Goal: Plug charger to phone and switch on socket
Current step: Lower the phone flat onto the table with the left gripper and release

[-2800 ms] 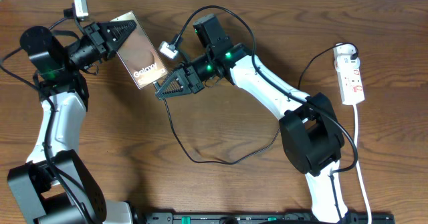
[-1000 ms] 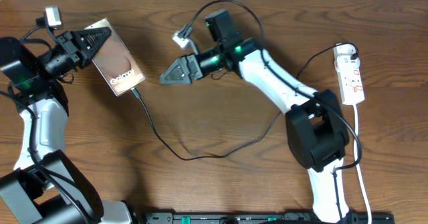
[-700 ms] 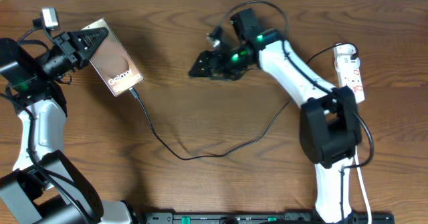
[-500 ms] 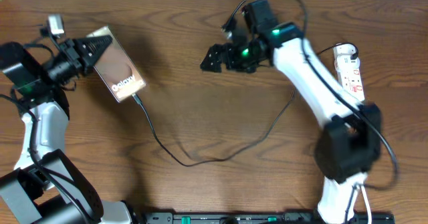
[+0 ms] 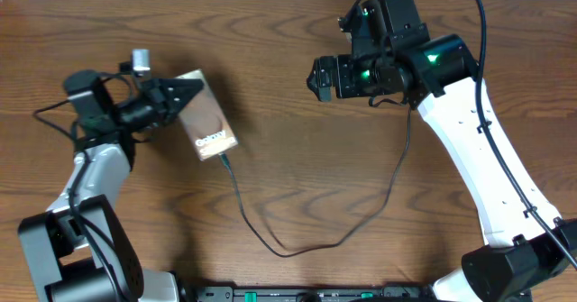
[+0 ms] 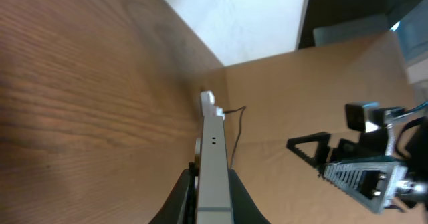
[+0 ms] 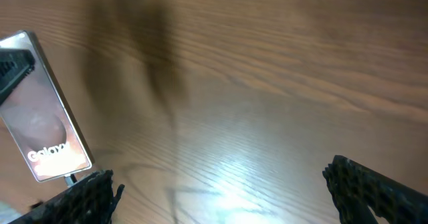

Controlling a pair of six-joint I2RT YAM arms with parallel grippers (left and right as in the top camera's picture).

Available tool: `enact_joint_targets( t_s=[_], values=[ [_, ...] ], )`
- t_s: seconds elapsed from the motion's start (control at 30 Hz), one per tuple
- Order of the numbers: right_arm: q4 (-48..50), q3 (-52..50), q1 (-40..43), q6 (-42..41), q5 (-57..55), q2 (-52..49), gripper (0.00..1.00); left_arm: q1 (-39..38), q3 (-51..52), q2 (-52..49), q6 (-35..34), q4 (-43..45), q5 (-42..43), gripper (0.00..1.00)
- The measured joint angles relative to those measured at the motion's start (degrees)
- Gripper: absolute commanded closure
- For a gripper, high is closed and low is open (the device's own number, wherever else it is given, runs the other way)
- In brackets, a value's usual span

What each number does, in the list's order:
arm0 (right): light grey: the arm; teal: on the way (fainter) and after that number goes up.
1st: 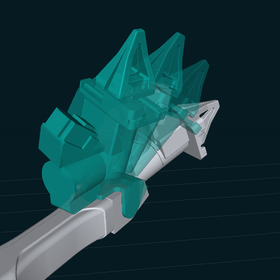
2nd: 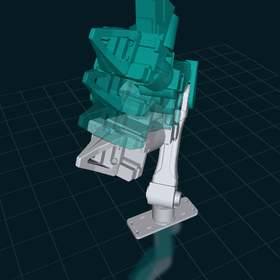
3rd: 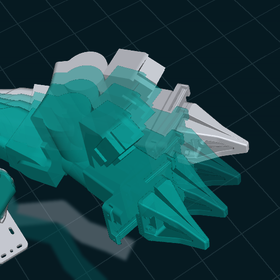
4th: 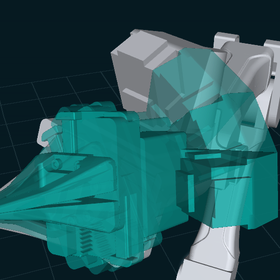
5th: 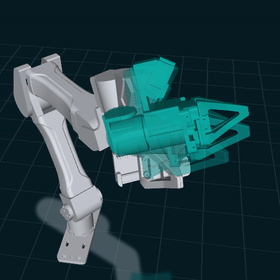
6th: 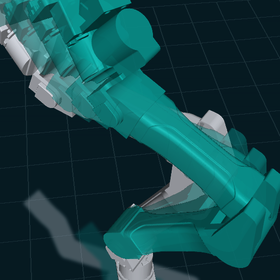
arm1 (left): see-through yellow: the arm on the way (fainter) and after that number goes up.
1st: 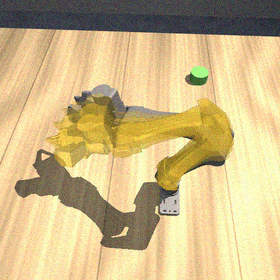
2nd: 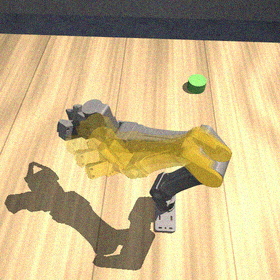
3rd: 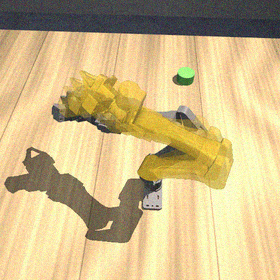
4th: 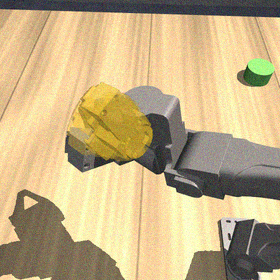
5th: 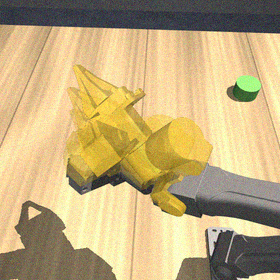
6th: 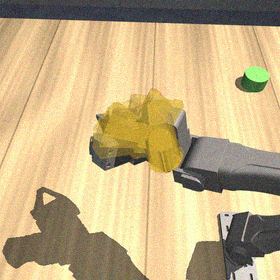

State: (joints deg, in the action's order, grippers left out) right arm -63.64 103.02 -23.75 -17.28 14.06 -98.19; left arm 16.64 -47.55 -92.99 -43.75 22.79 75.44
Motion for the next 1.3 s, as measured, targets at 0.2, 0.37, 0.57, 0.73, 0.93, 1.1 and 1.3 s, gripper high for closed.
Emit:
enact_joint_targets(
  t_s=[0.2, 0.37, 0.57, 0.73, 0.93, 1.1, 1.3],
  values=[
    [-1.9, 0.0, 0.0, -0.2, -2.3, 0.0, 0.01, -6.0, 0.3, -3.1, 2.0, -5.2, -6.1, 0.93],
    [-2.0, 0.0, 0.0, -0.3, -3.2, 0.0, 0.01, -9.8, 0.5, -5.9, 4.3, -11.1, -13.2, 0.93],
    [-2.3, 0.0, 0.0, -0.3, -3.5, 0.0, 0.01, -11.5, 0.8, -6.3, 6.6, -20.0, -24.2, 0.93],
    [-2.4, 0.0, 0.0, -0.3, -3.5, 0.0, 0.01, -11.5, 0.9, -6.3, 8.1, -26.5, -31.7, 0.93],
    [-2.3, 0.0, 0.0, -0.3, -3.6, 0.0, 0.01, -11.5, 0.9, -6.3, 9.6, -28.2, -36.0, 0.92],
    [-2.4, 0.0, 0.0, -0.3, -3.6, 0.0, 0.01, -11.5, 0.9, -6.3, 9.7, -31.1, -39.4, 0.92],
    [-2.4, 0.0, 0.0, -0.5, -3.6, 0.0, 0.01, -11.5, 0.9, -6.3, 9.7, -33.0, -41.6, 0.92]
  ],
)
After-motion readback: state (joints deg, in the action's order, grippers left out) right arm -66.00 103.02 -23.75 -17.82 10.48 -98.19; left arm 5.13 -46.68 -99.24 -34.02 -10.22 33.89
